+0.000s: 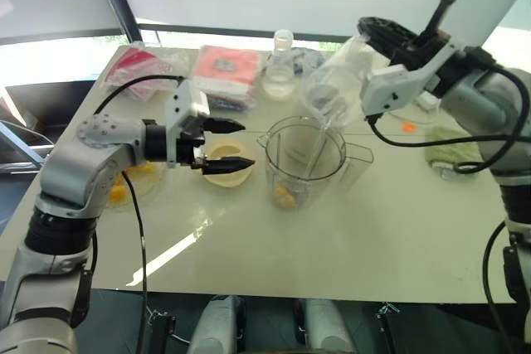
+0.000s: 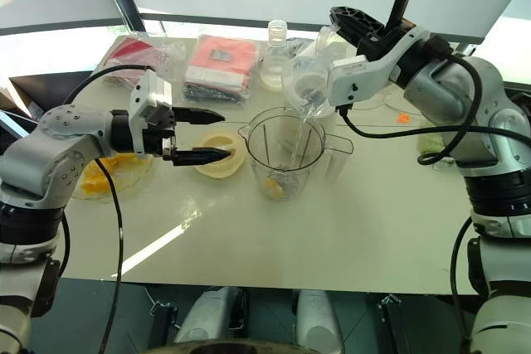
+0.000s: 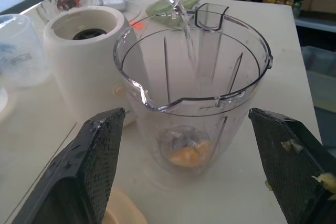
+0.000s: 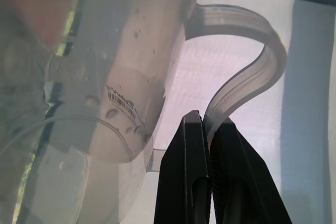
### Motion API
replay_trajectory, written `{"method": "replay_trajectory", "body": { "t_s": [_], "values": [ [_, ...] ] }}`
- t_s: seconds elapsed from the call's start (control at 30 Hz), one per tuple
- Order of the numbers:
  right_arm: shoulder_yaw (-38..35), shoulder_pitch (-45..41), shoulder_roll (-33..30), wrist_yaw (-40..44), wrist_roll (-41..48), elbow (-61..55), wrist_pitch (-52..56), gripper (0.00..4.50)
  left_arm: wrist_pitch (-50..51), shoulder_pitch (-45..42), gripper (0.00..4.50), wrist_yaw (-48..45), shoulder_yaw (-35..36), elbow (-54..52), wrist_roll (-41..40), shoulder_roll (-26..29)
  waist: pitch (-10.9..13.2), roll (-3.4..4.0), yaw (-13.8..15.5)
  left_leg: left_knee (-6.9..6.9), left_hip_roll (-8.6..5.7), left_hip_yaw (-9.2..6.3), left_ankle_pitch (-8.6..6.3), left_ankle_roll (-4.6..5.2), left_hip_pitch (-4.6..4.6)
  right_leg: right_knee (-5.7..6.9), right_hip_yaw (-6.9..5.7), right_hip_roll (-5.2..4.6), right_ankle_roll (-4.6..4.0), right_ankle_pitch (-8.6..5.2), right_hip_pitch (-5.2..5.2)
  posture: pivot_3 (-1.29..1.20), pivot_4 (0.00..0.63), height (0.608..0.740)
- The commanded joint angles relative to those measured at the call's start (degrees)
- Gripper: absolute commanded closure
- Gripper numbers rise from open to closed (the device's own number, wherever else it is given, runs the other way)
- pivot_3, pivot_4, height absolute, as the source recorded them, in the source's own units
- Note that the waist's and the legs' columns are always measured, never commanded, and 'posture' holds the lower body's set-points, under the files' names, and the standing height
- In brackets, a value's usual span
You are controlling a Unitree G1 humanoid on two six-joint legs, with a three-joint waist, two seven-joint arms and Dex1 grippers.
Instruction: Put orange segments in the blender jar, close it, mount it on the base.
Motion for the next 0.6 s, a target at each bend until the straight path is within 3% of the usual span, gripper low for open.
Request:
{"method": "replay_trajectory", "body": {
  "t_s": [0.03, 0.27, 0.4, 0.6],
  "values": [
    [-3.8, 3.0, 3.2, 5.5, 10.0, -5.7, 9.1, 4.45, -0.7, -1.0, 0.59, -0.2, 1.0, -0.5, -0.5, 0.1, 0.0, 0.0, 0.0, 0.0, 0.0, 0.0, 0.0, 0.0, 0.04, 0.01, 0.0, 0.0, 0.0, 0.0, 0.03, 0.0, 0.15, 0.74],
    [-8.5, 4.2, 7.2, 8.7, 17.4, -12.0, 26.9, 4.45, -0.1, -0.9, 0.59, -0.1, 1.1, -1.0, -1.3, -0.1, 0.0, 0.02, 0.2, 0.02, 0.0, -0.01, 0.0, 0.01, 0.08, 0.11, 0.01, -0.03, 0.0, 0.0, 0.04, 0.0, 0.15, 0.74],
    [-13.7, 4.5, 11.0, 10.1, 26.5, -18.9, 46.6, 4.45, 0.0, -1.3, 0.59, -0.6, 1.4, -1.0, -1.7, 0.4, 0.0, 0.03, 0.2, 0.02, 0.0, -0.02, 0.0, 0.01, 0.11, 0.21, 0.01, -0.02, 0.0, 0.0, 0.04, 0.0, 0.15, 0.74],
    [-23.7, 3.7, 12.8, 3.5, 30.1, -24.7, 67.0, 4.45, 1.3, -4.0, 0.59, -1.0, 3.7, -0.7, -4.6, 0.5, 0.0, 0.02, 0.4, 0.02, 0.0, -0.05, 0.0, 0.0, 0.18, 0.4, -0.01, -0.03, -0.01, -0.01, 0.03, 0.0, 0.15, 0.74]
  ]
}}
